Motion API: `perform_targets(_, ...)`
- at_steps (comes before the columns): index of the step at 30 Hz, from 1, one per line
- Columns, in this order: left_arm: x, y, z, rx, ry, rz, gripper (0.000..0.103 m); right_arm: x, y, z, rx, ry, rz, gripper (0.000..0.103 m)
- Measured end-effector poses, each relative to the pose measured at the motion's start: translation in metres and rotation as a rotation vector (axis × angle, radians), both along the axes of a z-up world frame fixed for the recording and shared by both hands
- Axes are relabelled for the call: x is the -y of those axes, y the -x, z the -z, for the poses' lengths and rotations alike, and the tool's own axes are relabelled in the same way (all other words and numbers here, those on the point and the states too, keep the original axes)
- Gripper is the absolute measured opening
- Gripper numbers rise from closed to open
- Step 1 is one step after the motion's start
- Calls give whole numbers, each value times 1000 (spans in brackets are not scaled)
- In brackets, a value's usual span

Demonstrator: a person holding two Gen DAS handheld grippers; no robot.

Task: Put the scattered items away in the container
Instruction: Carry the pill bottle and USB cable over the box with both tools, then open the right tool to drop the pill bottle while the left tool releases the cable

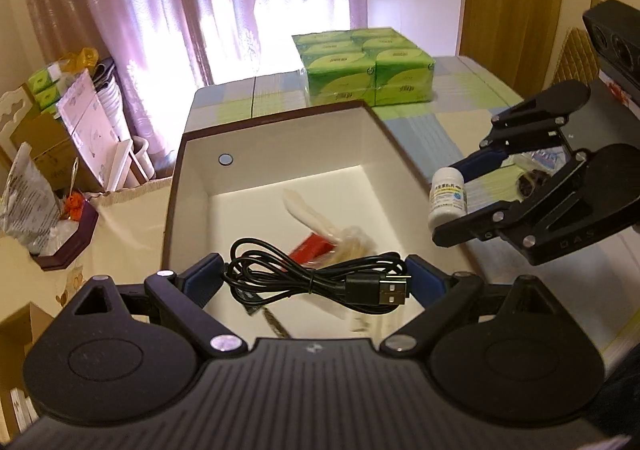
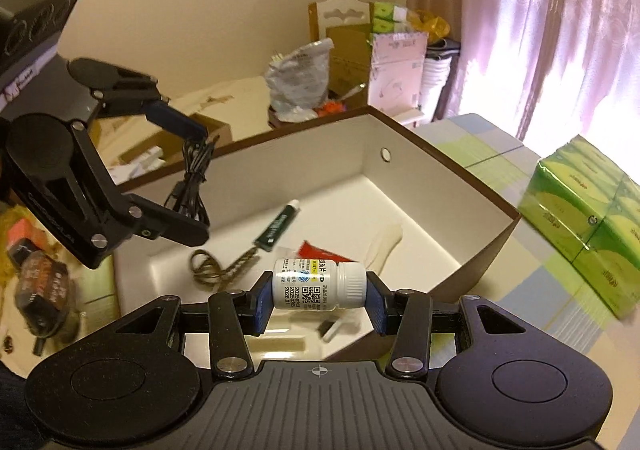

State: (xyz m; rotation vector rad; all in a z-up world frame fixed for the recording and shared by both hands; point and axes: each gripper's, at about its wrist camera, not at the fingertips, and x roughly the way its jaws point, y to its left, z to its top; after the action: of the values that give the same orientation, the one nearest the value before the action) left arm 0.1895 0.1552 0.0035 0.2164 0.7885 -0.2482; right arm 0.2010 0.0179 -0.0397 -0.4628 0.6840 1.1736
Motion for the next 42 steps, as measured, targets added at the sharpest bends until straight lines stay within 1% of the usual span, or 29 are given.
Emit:
perform_targets(4,-13,-25,10,-9,-21,63,94,-11,-20,8,22,32,14,49)
perform_targets(10,-23,-65,27,-53,-40,187,94,-30,-49,17,67,78,-25,50)
perform_targets(15,-27,-102,39,-79,-90,261,94,-48,-75,29,87,135,-30,50)
perform_targets(21,-28,-140,56,-109,-99,301,94,-63,-98,47,112,206,-33,50)
perform_targets(24,-24,-154,64,-125,-120,330,94,-69,-103,51,126,230,-36,50)
perform_targets(28,-19,-164,72,-138,-149,378,95,-73,-108,54,141,231,-32,50)
perform_targets(35,-17,-173,79,-147,-187,396,95,-77,-108,56,153,238,-45,51)
perform_targets(36,-17,-173,79,-148,-189,399,95,-76,-107,56,155,237,-47,70)
perform_targets(38,-17,-172,80,-149,-193,407,95,-74,-103,54,189,203,-40,101)
perform_targets(39,-17,-172,81,-151,-195,411,95,-72,-101,51,203,175,-48,101)
perform_targets(42,-18,-171,81,-147,-197,417,96,-72,-98,48,198,171,-58,101)
